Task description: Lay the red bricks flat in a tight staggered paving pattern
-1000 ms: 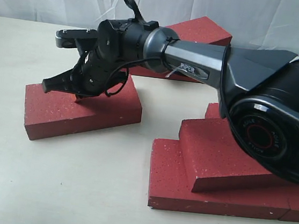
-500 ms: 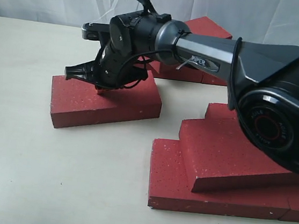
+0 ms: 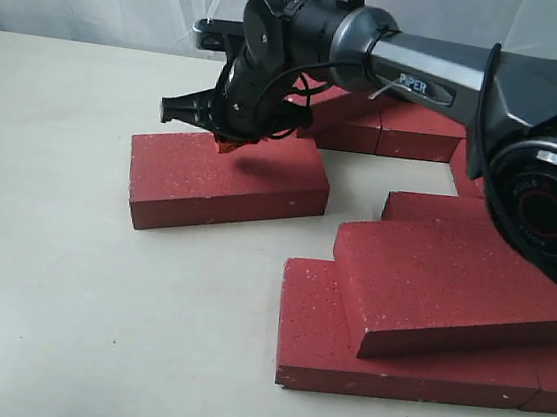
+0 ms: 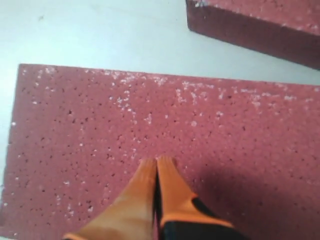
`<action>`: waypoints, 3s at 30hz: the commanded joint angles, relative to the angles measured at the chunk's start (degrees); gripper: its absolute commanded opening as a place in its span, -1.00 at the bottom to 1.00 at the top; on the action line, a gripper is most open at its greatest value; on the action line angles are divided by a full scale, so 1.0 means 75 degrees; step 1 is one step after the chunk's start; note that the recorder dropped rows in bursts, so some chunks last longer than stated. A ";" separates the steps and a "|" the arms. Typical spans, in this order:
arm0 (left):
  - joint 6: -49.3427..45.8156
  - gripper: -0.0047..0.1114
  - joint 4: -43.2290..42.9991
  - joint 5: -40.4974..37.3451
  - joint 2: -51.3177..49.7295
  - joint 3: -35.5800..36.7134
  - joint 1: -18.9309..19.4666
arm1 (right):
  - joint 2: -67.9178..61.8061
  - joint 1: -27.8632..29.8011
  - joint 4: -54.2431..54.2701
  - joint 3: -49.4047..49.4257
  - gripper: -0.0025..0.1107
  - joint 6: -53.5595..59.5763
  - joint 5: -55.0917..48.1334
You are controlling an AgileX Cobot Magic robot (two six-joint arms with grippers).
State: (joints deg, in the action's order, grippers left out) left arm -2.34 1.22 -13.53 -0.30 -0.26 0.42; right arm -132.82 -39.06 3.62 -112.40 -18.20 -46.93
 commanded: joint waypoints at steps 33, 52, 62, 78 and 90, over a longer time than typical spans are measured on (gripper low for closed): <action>0.0050 -0.92 0.0004 0.0022 0.0041 0.0035 0.0005 | -0.0570 -0.0828 0.1474 0.0023 -0.97 0.2874 -0.0607; 0.0050 -0.92 0.0004 0.0022 0.0041 0.0035 0.0005 | -0.0812 -0.0813 -0.0564 0.0023 -0.97 0.0439 0.0617; 0.0050 -0.92 0.0004 0.0022 0.0041 0.0035 0.0005 | -0.0812 -0.0813 -0.0808 0.0023 -0.97 0.0395 0.0505; 0.0050 -0.92 0.0004 0.0022 0.0041 0.0035 0.0005 | -0.0943 -0.0807 -0.1017 0.0023 -0.97 0.1139 -0.0336; 0.0050 -0.92 0.0004 0.0040 0.0041 0.0035 0.0005 | -0.0943 -0.0807 -0.1610 0.0023 -0.97 0.1139 -0.0676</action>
State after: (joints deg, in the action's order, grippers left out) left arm -2.34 1.22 -13.53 -0.30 -0.26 0.42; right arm -139.83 -45.42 -6.25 -112.40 -10.04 -49.87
